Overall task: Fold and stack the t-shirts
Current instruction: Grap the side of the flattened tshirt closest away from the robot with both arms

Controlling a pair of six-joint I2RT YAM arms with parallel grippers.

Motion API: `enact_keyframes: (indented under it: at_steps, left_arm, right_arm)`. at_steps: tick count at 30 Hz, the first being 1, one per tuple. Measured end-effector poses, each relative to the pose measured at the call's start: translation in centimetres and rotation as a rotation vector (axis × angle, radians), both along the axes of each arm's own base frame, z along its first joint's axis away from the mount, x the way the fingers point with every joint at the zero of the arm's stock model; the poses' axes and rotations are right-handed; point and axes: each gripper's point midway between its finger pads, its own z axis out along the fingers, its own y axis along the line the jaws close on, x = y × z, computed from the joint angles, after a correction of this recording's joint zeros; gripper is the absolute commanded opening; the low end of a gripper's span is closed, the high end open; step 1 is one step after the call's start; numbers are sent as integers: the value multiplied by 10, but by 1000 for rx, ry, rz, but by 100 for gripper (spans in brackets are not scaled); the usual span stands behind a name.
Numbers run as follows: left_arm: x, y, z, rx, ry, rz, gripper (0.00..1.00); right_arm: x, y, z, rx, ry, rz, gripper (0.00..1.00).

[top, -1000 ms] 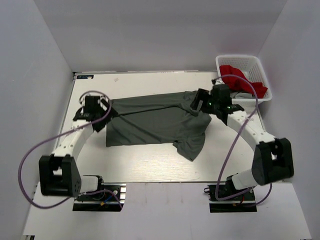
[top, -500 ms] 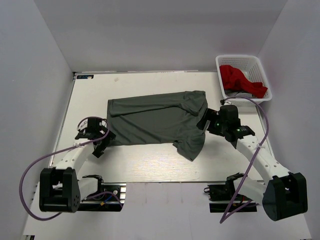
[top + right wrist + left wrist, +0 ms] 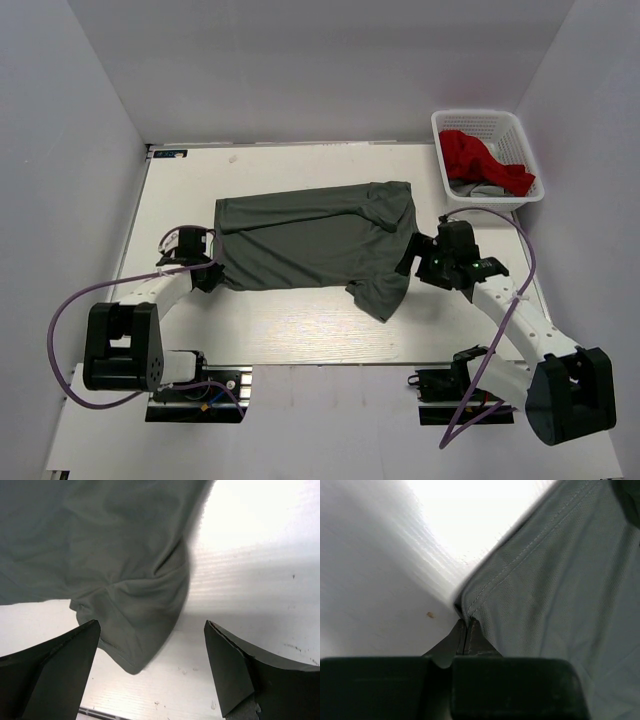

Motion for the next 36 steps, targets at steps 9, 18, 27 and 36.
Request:
enact_keyframes:
  at_steps: [9,18,27,36]
  left_arm:
    - [-9,-3,1,-9,16,-9,0]
    - [-24,-3,10,-6,23,-18,0]
    - [-30,-2,5,1,54,-22,0]
    - [-34,-2,7,3,56,-34,0]
  right_arm:
    - [-42,4,-29,-4,152,48,86]
    - [-91,37,-57,84,339,213,83]
    - [-92,64,-62,159,363,278,44]
    - [-77,54,-68,83,338,196,0]
